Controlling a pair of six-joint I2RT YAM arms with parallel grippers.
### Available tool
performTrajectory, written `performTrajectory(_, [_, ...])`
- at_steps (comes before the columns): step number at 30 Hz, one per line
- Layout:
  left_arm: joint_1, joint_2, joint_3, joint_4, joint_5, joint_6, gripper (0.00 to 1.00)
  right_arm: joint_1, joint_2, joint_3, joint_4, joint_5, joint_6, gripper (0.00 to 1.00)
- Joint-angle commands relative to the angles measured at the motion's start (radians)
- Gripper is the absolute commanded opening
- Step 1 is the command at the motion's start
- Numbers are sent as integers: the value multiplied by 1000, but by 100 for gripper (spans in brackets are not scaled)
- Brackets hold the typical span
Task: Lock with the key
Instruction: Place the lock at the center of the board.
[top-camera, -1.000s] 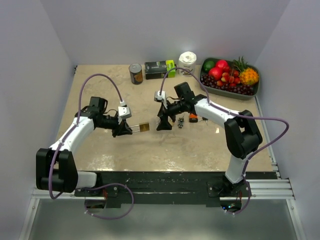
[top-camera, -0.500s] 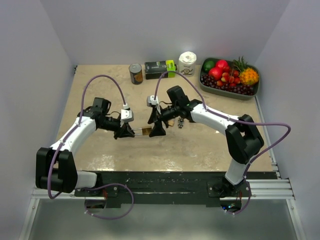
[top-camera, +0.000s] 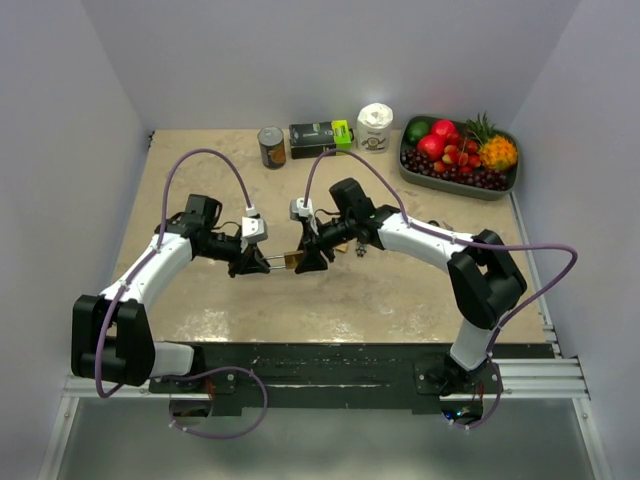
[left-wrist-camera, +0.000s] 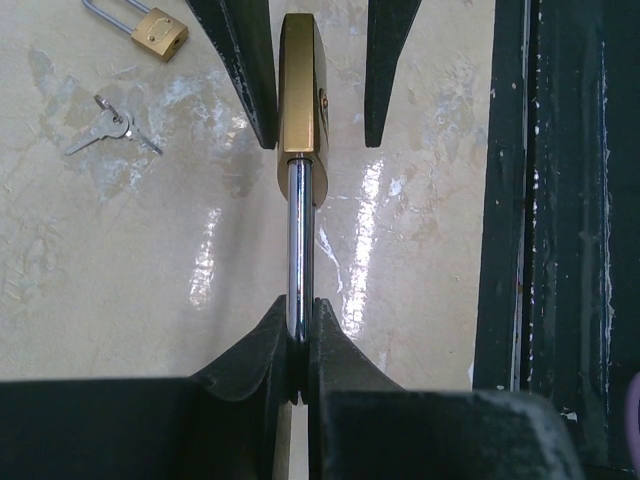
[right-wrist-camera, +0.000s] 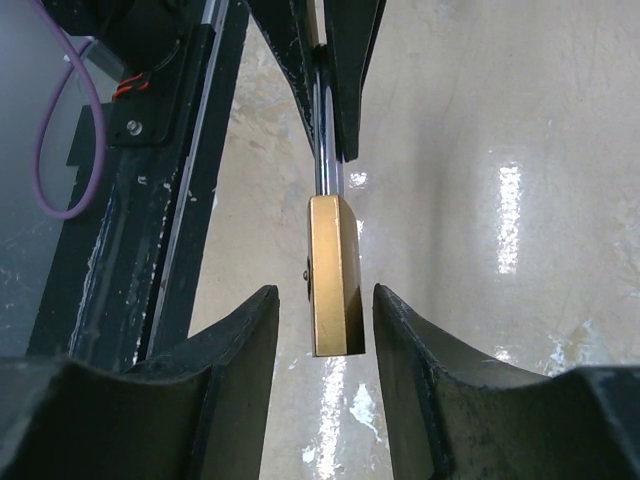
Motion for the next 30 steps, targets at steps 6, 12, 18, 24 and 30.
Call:
performTrajectory(6, [-16, -36, 1, 78, 105, -33, 0, 10, -32, -1, 103, 9, 62, 37])
performTrajectory(12, [-13, -38, 4, 132, 84, -118, 0, 8, -30, 22, 33, 15, -5, 0])
performTrajectory(18, [91, -44, -10, 434, 8, -551, 53, -22, -41, 21, 125, 91, 135, 0])
performTrajectory(24, [211, -41, 25, 709, -196, -1197, 64, -148, -51, 12, 482, 307, 609, 0])
performTrajectory(30, [208, -39, 45, 847, -276, -1624, 99, -156, -61, 53, 599, 548, 763, 0])
